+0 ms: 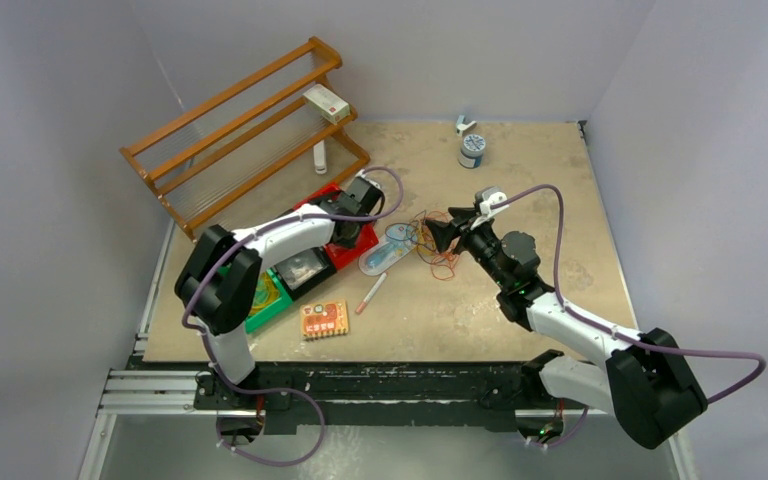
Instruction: Untangle the cables
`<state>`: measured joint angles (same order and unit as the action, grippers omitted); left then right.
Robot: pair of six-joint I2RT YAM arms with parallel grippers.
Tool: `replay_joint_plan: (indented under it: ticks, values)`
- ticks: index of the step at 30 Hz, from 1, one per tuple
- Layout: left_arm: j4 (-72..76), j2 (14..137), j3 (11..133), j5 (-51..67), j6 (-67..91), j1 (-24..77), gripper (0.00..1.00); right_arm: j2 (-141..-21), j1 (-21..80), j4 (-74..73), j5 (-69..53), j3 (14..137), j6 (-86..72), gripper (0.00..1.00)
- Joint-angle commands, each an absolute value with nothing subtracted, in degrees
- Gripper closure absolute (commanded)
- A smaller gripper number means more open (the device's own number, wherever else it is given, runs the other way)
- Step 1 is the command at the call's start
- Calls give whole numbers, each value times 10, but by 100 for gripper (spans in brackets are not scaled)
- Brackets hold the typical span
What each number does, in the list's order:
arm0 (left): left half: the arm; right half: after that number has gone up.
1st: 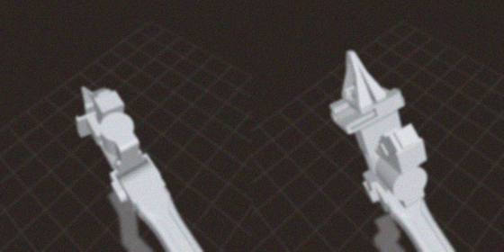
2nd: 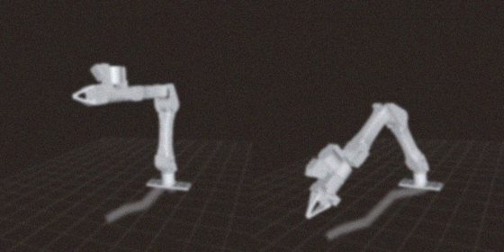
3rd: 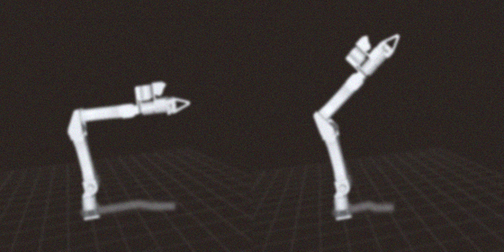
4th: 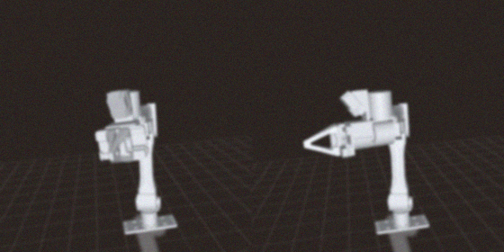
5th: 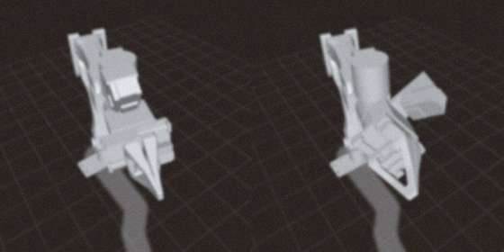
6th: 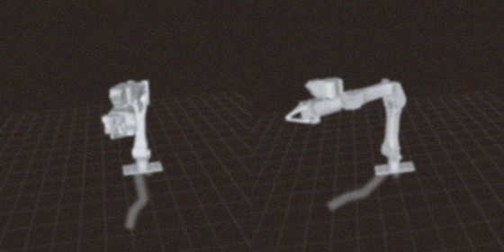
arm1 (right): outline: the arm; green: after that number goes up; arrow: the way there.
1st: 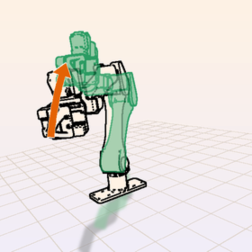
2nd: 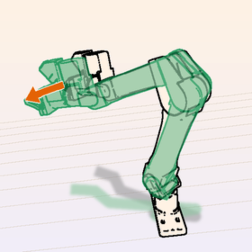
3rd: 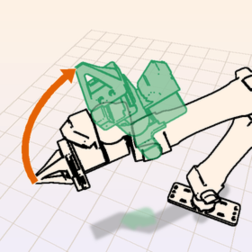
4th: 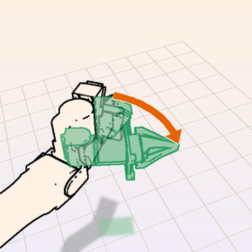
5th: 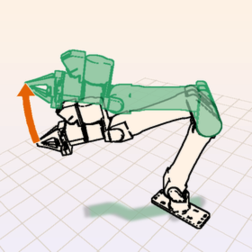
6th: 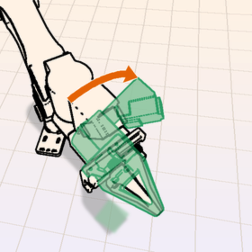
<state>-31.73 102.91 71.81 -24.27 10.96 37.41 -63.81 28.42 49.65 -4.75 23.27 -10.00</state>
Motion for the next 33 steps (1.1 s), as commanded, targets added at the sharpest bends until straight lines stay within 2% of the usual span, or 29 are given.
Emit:
replay_joint_plan:
  ticks: [1, 8, 15, 21, 28, 33]
  values:
    - [-304, 993, 740, -217, 111, 372, 71, -633, 282, 526, -53, 250, -97, 37]
    - [-315, 902, 737, -189, 116, 369, 58, -622, 281, 521, -46, 247, -95, 37]
    - [-314, 861, 737, -193, 131, 339, 57, -623, 282, 523, -50, 246, -99, 37]
    - [-295, 880, 735, -185, 149, 326, 60, -618, 282, 502, -35, 251, -104, 37]
    - [-228, 848, 716, -162, 158, 326, 59, -629, 281, 370, 73, 290, -159, 37]
    - [-202, 837, 713, -138, 166, 326, 56, -673, 278, 253, 139, 361, -166, 37]
